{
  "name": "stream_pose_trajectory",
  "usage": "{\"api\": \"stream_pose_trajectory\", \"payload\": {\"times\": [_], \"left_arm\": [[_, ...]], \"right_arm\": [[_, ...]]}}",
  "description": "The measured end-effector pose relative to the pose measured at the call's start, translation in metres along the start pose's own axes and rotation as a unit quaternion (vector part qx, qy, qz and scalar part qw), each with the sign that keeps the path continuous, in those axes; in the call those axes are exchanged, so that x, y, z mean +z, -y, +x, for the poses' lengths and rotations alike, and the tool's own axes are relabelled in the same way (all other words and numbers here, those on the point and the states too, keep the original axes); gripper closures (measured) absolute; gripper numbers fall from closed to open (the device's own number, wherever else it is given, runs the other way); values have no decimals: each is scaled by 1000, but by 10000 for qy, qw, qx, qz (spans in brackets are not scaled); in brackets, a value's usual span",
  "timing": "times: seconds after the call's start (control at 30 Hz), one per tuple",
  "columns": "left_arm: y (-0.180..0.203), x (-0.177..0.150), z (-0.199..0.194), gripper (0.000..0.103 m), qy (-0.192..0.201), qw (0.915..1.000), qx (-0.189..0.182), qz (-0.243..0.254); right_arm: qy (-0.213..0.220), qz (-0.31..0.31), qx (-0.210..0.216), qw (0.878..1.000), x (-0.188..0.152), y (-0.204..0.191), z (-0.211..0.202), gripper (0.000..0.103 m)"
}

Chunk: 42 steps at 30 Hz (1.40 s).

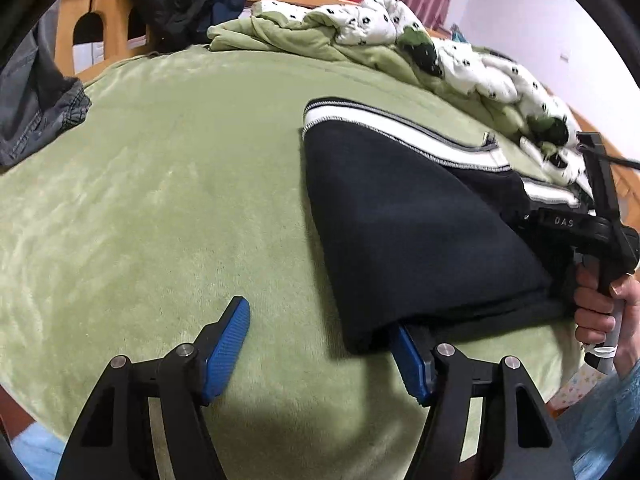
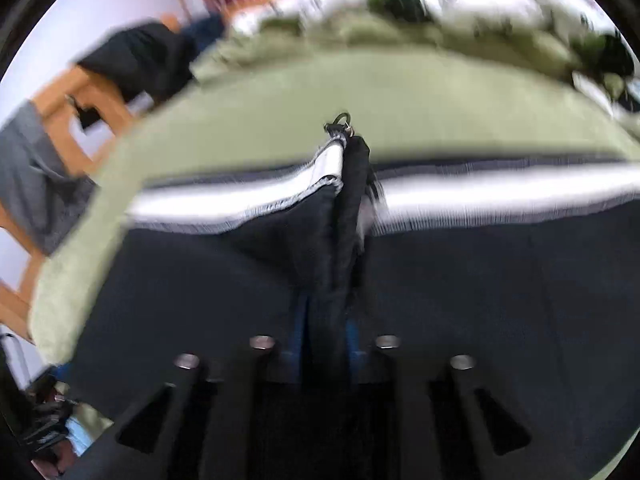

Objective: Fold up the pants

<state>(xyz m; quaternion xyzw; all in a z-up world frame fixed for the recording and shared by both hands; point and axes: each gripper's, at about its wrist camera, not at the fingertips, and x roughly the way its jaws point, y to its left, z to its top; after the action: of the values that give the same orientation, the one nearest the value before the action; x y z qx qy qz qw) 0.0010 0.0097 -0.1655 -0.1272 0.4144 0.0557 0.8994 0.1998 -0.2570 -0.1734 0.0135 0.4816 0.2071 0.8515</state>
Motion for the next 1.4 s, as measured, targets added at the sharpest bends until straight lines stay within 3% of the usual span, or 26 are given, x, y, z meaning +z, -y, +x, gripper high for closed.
{"api": "stream_pose_trajectory", "payload": {"times": [0.1,0.17,0.2,0.3,0.37,0.47,0.53,0.6,0.67,0.73,0.83,0.9,1.03,1.13,1.2,1.27,1.33,1.4], "left_arm": [[-4,-4,-11,38,-179,9995,-199,156],[-10,-10,-27,38,-183,9989,-387,216],[-12,-11,-34,38,-122,9986,-443,257],[-7,0,-50,38,235,9982,-452,306],[0,16,-47,38,349,9978,-498,270],[15,38,-27,36,337,9978,-510,270],[22,39,-7,36,101,9986,-456,254],[25,29,14,36,-298,9983,-477,172],[25,10,25,36,-495,9968,-628,80],[25,2,13,36,-304,9974,-632,146],[18,4,-1,36,-504,9954,-815,80],[14,8,-7,36,-428,9963,-729,130],[5,27,-13,36,-238,9988,-414,101],[-11,36,-8,36,-217,9984,-493,-182],[-15,40,-1,36,-198,9982,-478,-287],[-15,43,6,36,-255,9980,-488,-324],[-14,46,17,36,-377,9971,-583,-315],[-12,46,26,36,-482,9955,-724,-387]], "right_arm": [[162,-116,-183,9996,-6,0,-26,73],[552,-240,-193,9980,-16,-2,-56,71],[806,-328,-169,9961,-24,-5,-72,64],[1116,-624,-222,9915,-40,-18,-90,60],[941,-919,-409,9905,-51,-29,-78,61],[302,-1236,-965,9872,-73,-31,-51,69],[519,-1238,-1183,9839,-89,-32,-64,68],[371,-1359,-1250,9821,-93,-39,-70,68],[323,-1307,-1217,9834,-94,-37,-82,68],[293,-1192,-1106,9863,-89,-33,-97,68],[877,-1202,-1090,9828,-72,-38,-121,62],[1218,-1351,-987,9784,-50,-46,-128,52],[1437,-1784,-761,9704,-3,-68,-107,52],[1393,-2585,-704,9533,18,-87,-70,53],[1093,-3009,-846,9436,23,-90,-38,68],[680,-3180,-1276,9370,25,-81,-1,76],[361,-3020,-1449,9415,24,-63,23,83],[588,-2923,-1262,9461,20,-56,16,83]]}}
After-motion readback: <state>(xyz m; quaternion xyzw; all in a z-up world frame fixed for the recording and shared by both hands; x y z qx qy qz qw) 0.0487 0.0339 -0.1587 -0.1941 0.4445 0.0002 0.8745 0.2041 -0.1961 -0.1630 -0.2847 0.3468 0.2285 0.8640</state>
